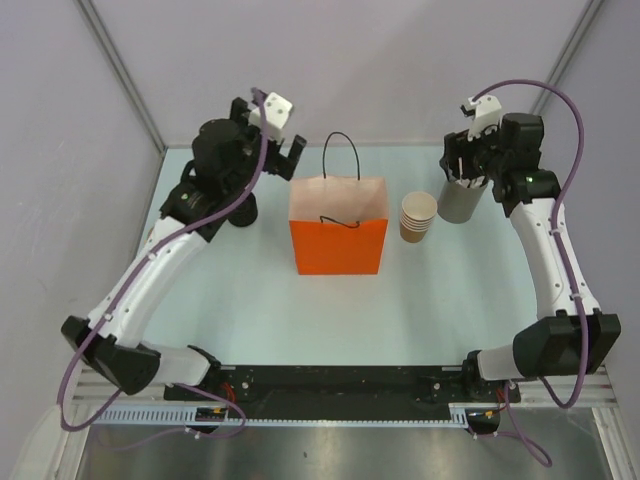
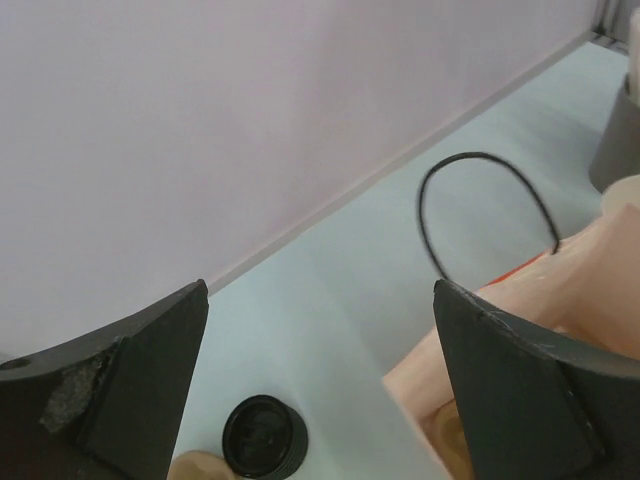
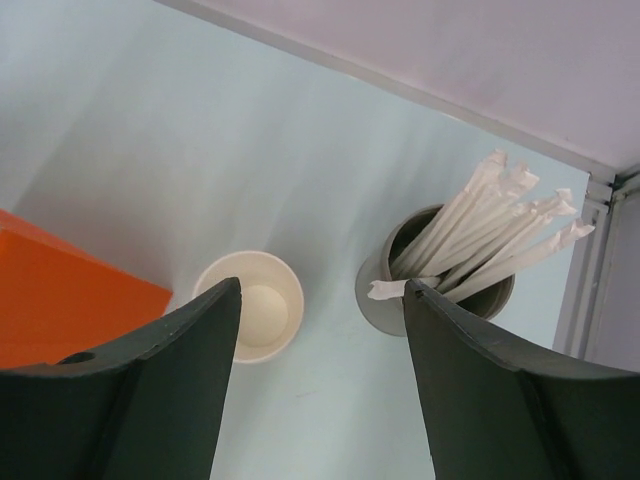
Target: Pack the takeout coffee
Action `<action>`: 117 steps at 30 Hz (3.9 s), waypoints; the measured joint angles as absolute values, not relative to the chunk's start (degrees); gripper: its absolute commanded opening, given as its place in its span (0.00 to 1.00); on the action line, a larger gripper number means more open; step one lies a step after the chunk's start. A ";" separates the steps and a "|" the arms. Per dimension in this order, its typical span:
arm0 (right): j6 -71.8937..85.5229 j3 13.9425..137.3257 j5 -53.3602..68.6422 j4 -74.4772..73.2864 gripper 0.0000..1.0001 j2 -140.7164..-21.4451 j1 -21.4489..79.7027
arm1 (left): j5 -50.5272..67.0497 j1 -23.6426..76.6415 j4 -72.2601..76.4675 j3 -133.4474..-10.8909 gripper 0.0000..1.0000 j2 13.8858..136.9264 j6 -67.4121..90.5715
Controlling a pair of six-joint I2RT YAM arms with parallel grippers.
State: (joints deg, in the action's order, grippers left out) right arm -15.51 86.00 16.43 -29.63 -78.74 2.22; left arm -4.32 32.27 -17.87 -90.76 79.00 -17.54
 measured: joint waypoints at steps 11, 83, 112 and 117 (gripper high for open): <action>-20.32 84.82 11.46 -29.63 0.64 -86.50 2.11 | 2.74 18.33 -19.70 -76.38 0.99 70.28 -16.58; -24.12 79.53 -10.72 -23.27 0.00 -85.21 9.54 | 21.39 2.81 -21.52 -62.57 0.99 63.42 -13.96; -24.29 98.96 -12.97 -37.76 0.00 -76.16 26.20 | 21.54 2.81 -20.99 -61.58 0.99 62.87 -13.98; -24.36 103.13 -12.23 -39.77 0.00 -75.64 30.70 | 21.15 2.81 -20.38 -61.21 1.00 62.87 -13.98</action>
State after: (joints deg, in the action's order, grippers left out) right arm -24.36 103.13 -12.23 -39.77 -75.64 30.70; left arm 21.15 2.81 -20.38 -61.21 62.87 -13.98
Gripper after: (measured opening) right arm 0.009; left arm 0.994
